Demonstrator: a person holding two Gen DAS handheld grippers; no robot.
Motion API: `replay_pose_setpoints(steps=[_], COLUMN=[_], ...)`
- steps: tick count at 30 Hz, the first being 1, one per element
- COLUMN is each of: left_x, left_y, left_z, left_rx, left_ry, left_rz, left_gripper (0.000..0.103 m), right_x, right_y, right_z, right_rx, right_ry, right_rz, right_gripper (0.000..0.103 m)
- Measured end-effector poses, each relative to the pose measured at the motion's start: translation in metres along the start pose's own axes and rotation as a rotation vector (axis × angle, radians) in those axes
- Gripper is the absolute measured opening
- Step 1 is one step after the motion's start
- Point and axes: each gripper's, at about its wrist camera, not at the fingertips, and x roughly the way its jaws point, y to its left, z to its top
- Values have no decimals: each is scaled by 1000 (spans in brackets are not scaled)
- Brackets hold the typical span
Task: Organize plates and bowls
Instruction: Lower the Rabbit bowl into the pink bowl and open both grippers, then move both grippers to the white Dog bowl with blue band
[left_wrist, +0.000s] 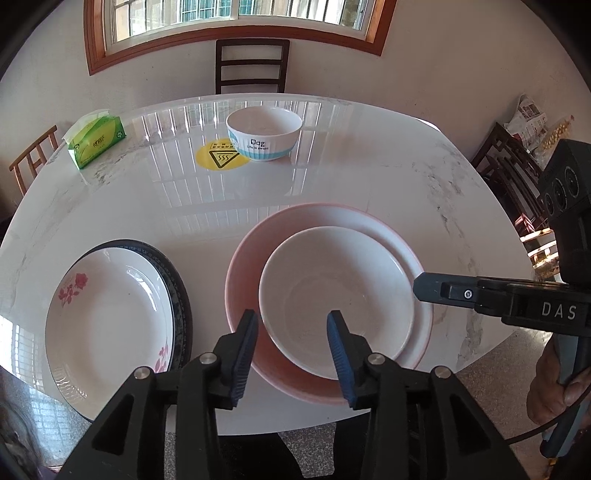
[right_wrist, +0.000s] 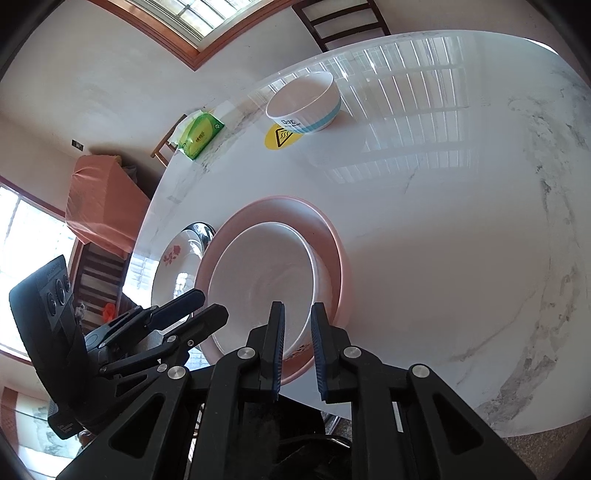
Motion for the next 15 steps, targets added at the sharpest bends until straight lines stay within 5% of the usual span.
replay_pose_setpoints(steps=[3, 7, 15], left_x=[-11, -19, -5], left_y=[2, 11, 33], left_z=[3, 14, 47], left_rx=[-2, -25, -65], left_ry=[-37, -55, 44], left_rz=[-26, -38, -146], left_gripper=[41, 44, 52], right_x=[-9, -19, -23], right_y=[1, -3, -25], right_z=[2, 10, 42], right_rx=[-17, -41, -79], right_ry=[-26, -63, -101], right_rz=[-3, -45, -71], right_gripper=[18, 42, 49])
